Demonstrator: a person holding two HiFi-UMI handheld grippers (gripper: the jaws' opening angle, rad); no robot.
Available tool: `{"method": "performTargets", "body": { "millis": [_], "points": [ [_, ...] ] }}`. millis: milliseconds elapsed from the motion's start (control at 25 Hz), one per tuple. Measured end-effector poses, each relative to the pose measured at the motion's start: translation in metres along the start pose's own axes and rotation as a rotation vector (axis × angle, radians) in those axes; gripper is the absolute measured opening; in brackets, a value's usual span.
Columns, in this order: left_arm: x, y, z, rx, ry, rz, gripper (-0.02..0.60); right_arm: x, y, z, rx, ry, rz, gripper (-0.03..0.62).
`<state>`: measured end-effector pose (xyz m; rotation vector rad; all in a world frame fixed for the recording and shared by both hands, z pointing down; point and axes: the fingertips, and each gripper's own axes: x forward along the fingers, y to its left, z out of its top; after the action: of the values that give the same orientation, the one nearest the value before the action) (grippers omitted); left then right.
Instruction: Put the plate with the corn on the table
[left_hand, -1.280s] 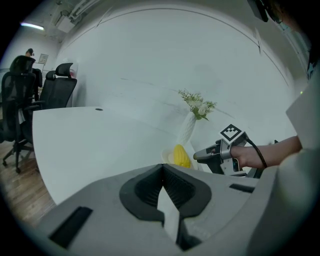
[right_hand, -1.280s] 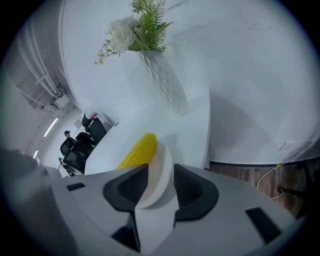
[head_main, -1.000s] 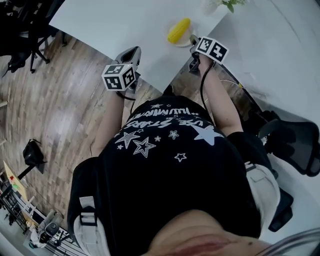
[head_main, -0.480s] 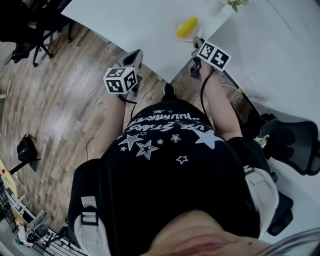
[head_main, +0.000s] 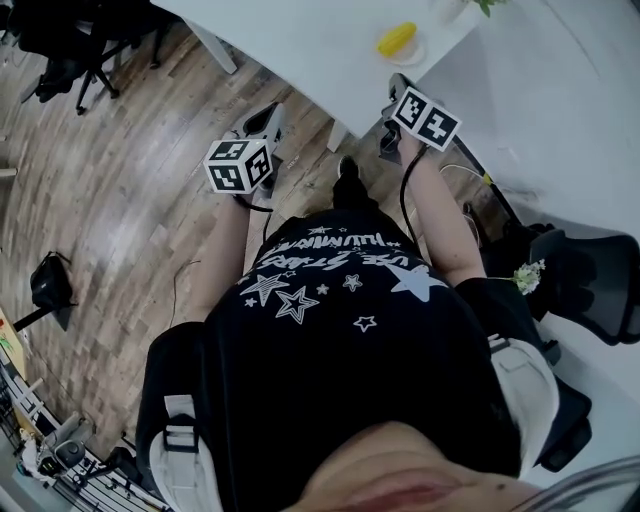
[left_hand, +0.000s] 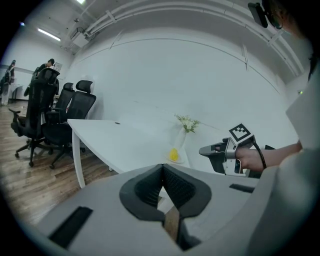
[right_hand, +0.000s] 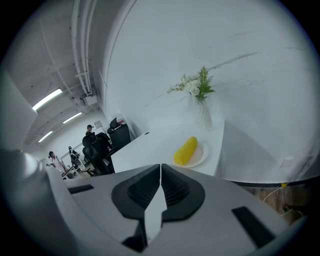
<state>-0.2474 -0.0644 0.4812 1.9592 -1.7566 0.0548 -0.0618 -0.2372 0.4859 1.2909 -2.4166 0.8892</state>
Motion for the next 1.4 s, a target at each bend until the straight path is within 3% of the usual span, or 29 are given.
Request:
{"method": "performTargets", "body": {
  "millis": [240, 440, 800, 1400],
  "points": [
    [-0.032, -0.014, -0.022, 0.048, 0.038, -0.029, 0.006, -0.036, 0.021, -0.035, -0.004, 0.003, 0.002, 0.006],
    [-0.044, -0.03, -0.031, 0.03, 0.038, -0.069, 0.006, -0.064, 0.024, -0.059, -0.027, 0.024, -0.001, 0.006],
    [-0.058, -0.044, -0.033, 0.03, 0.004, -0.034, 0.006, -0.085, 0.025, -0.063, -0.079, 0.032, 0.046, 0.006],
    [-0.094, -0.149, -0.079, 0.022, -0.005, 0.022, 0.006, -0.181, -0.032, -0.099, -0.114, 0.066, 0.092, 0.006]
  ]
}}
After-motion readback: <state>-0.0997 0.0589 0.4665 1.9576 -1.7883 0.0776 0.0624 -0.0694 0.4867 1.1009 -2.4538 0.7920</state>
